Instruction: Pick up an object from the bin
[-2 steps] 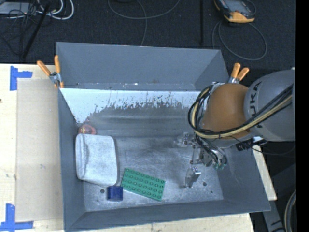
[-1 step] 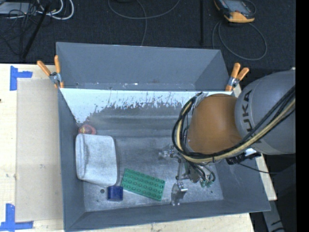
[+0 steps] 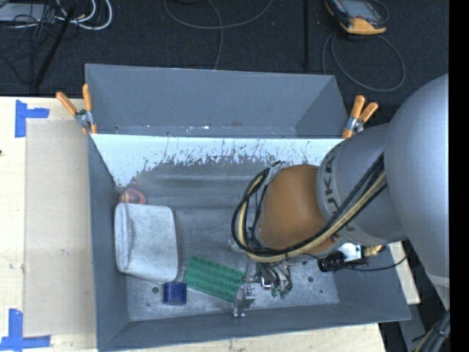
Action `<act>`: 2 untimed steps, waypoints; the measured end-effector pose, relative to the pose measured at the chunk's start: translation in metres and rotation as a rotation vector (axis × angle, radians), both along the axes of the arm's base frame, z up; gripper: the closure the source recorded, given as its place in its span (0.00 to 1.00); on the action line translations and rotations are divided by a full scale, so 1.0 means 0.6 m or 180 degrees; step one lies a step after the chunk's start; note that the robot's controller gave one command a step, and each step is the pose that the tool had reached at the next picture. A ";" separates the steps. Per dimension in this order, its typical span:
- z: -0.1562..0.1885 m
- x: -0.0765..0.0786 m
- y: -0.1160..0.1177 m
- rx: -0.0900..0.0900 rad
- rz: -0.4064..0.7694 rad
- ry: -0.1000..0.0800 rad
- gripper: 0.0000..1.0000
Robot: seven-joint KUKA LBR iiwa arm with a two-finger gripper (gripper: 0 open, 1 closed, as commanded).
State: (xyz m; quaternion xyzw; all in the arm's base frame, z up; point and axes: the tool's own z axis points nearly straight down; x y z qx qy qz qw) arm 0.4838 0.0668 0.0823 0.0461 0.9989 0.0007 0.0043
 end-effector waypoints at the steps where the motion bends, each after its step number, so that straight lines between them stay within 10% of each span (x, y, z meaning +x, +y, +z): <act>1: 0.000 -0.004 0.000 -0.0004 0.0009 0.0028 1.00; 2: 0.184 -0.007 -0.034 -0.0003 0.0079 0.0008 1.00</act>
Offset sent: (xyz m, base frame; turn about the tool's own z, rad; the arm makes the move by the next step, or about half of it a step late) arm 0.0000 0.0000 0.0000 0.0000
